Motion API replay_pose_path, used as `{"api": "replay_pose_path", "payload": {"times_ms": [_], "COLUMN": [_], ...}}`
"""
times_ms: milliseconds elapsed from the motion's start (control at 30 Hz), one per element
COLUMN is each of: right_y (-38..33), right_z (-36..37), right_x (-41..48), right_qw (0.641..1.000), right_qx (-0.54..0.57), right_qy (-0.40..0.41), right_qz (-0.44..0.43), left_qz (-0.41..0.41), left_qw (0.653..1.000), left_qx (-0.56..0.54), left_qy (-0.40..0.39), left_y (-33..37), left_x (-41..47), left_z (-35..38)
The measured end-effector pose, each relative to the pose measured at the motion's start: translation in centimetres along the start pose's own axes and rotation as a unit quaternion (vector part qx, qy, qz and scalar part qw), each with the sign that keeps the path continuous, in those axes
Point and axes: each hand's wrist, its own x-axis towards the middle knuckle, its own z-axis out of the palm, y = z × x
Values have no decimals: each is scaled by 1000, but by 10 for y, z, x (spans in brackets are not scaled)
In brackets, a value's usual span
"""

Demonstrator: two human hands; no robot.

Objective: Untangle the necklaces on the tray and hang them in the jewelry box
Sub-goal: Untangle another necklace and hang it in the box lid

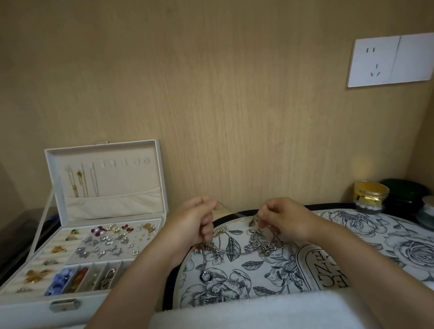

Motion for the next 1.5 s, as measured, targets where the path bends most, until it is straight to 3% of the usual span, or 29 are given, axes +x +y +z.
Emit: {"api": "replay_pose_path", "payload": {"times_ms": [100, 233, 433, 533, 633, 767, 833, 933, 1000, 1067, 1167, 1367, 1500], "right_y": [-4, -6, -4, -2, -3, -8, -11, -15, -15, -14, -12, -2, 1], "right_z": [0, -2, -4, -5, -5, -6, -6, -8, -9, -10, -9, -4, -2], "right_x": [-3, -7, -6, -4, -4, -4, -3, -4, -3, -2, -1, 3, 5], "right_qw": [1000, 998, 992, 992, 992, 993, 992, 987, 984, 981, 983, 996, 995], "right_qx": [6, -19, -35, -67, -63, 1, 44, 99, 126, 156, 157, 17, -44], "right_qy": [-7, -60, -119, -105, -112, -108, -102, -83, -72, -58, -46, -51, -50], "right_qz": [10, 27, 7, -5, -14, -42, -64, -92, -106, -102, -89, -74, -75], "left_qz": [34, 17, 8, 27, 54, 65, 94, 101, 64, 40, 38, 35, 2], "left_qw": [987, 964, 949, 947, 888, 806, 835, 916, 941, 947, 912, 865, 814], "left_qx": [-142, -209, -135, 107, 367, 551, 523, 386, 315, 288, 383, 497, 580], "left_qy": [59, 166, 285, 302, 272, 206, 144, -29, -106, -132, -146, -57, -19], "left_y": [-1, -8, -14, -19, -23, -25, -20, -11, -11, -11, -15, -16, -11], "left_x": [4, 13, 12, 10, 5, 4, 5, 13, 23, 31, 39, 39, 41], "left_z": [4, 1, 1, 1, 4, 13, 21, 39, 45, 46, 41, 19, 1]}}
